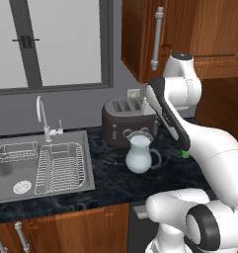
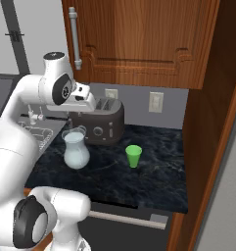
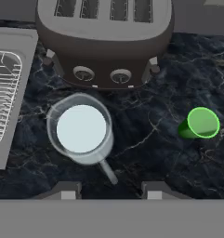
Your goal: Place the pitcher and cup on the dining counter for serving.
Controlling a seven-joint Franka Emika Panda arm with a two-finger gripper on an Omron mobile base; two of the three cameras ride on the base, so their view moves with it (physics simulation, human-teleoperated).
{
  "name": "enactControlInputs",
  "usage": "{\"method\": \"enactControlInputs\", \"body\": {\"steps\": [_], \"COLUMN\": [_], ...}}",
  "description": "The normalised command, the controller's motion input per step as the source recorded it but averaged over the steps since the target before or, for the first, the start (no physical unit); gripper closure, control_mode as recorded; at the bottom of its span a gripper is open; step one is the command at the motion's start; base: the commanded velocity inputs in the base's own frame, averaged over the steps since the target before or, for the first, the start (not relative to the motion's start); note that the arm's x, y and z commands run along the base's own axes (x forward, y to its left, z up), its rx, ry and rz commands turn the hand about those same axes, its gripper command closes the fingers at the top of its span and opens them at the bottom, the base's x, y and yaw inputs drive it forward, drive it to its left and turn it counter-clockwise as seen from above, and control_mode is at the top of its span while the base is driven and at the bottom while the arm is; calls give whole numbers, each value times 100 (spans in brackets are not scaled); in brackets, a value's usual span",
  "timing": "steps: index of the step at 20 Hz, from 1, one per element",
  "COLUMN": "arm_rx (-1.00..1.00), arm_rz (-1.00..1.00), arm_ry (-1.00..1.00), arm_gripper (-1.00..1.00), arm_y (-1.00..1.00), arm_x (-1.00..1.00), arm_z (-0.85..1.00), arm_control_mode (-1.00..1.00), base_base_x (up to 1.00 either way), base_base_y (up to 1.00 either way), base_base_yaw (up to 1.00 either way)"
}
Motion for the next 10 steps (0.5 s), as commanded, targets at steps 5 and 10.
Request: {"method": "enactControlInputs", "body": {"steps": [5, 10], "arm_rx": [3, 3], "arm_rz": [0, -1], "arm_ry": [-1, 0], "arm_gripper": [-100, -100], "arm_y": [-2, -6], "arm_x": [-5, -17], "arm_z": [0, -15], "arm_control_mode": [-100, -100], "base_base_x": [0, 0], "base_base_y": [0, 0], "base_base_yaw": [0, 0]}}
